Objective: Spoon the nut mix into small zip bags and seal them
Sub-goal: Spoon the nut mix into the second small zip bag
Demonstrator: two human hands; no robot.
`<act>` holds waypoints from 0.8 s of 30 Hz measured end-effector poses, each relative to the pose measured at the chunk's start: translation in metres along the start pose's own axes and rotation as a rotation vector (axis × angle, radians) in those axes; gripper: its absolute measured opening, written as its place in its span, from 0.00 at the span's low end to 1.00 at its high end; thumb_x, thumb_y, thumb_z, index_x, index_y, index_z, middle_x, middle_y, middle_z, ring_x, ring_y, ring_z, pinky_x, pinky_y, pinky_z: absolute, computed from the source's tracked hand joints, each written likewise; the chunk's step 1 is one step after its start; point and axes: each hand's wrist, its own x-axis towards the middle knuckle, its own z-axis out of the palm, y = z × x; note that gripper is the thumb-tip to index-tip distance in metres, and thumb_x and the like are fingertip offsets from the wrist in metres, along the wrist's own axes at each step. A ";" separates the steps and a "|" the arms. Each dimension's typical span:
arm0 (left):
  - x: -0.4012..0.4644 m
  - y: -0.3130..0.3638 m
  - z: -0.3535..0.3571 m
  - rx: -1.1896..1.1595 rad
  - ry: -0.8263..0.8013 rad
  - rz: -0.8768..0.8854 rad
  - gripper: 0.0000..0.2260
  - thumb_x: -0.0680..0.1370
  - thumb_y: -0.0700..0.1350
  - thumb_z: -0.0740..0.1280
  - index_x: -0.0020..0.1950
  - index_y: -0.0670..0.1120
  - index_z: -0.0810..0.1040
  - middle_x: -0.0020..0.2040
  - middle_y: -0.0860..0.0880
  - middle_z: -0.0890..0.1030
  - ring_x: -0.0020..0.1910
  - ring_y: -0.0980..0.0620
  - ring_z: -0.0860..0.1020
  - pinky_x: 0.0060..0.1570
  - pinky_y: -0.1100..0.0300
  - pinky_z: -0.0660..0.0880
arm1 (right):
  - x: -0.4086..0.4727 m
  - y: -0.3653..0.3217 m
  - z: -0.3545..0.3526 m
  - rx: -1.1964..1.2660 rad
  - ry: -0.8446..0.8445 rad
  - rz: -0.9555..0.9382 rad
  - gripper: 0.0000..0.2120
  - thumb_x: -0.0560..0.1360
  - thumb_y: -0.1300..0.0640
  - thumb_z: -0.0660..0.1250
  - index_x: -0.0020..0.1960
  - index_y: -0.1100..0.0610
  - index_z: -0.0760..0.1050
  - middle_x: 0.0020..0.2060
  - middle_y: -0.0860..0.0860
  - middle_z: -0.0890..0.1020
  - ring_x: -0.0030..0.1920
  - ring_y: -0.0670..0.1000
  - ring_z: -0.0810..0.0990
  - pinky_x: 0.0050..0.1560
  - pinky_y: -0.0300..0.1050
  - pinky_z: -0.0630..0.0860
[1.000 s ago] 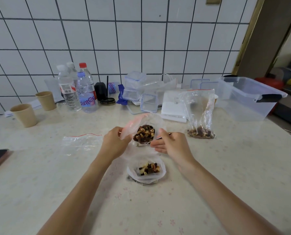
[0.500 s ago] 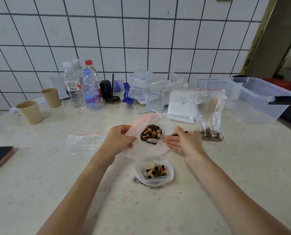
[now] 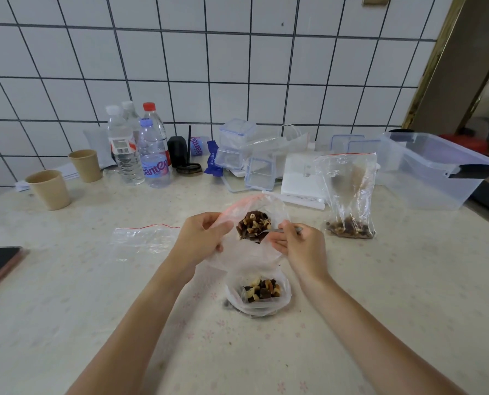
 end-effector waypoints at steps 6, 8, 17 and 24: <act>-0.002 -0.004 0.006 0.138 0.093 0.132 0.06 0.83 0.55 0.66 0.58 0.57 0.78 0.47 0.59 0.81 0.25 0.62 0.78 0.26 0.68 0.71 | 0.001 -0.004 0.002 0.050 -0.013 0.075 0.14 0.85 0.56 0.63 0.47 0.60 0.84 0.38 0.54 0.89 0.44 0.52 0.89 0.44 0.40 0.84; -0.001 -0.007 0.005 0.124 0.146 0.185 0.09 0.84 0.54 0.65 0.60 0.54 0.79 0.47 0.58 0.82 0.27 0.60 0.79 0.24 0.70 0.70 | 0.000 -0.006 -0.001 0.081 -0.016 0.087 0.14 0.86 0.56 0.62 0.48 0.61 0.83 0.39 0.55 0.89 0.44 0.52 0.89 0.44 0.40 0.85; -0.002 -0.014 0.005 0.384 0.358 0.408 0.09 0.85 0.48 0.63 0.62 0.49 0.79 0.53 0.52 0.83 0.47 0.54 0.78 0.45 0.59 0.72 | -0.004 -0.017 -0.014 0.146 -0.051 0.112 0.14 0.86 0.55 0.62 0.53 0.65 0.80 0.40 0.58 0.89 0.45 0.55 0.89 0.45 0.42 0.85; -0.010 -0.004 -0.003 0.472 0.303 0.337 0.20 0.82 0.55 0.67 0.72 0.51 0.72 0.68 0.51 0.77 0.62 0.51 0.78 0.56 0.55 0.75 | -0.011 -0.040 -0.024 0.172 -0.110 0.043 0.15 0.86 0.54 0.62 0.55 0.65 0.80 0.42 0.59 0.89 0.46 0.56 0.89 0.46 0.43 0.85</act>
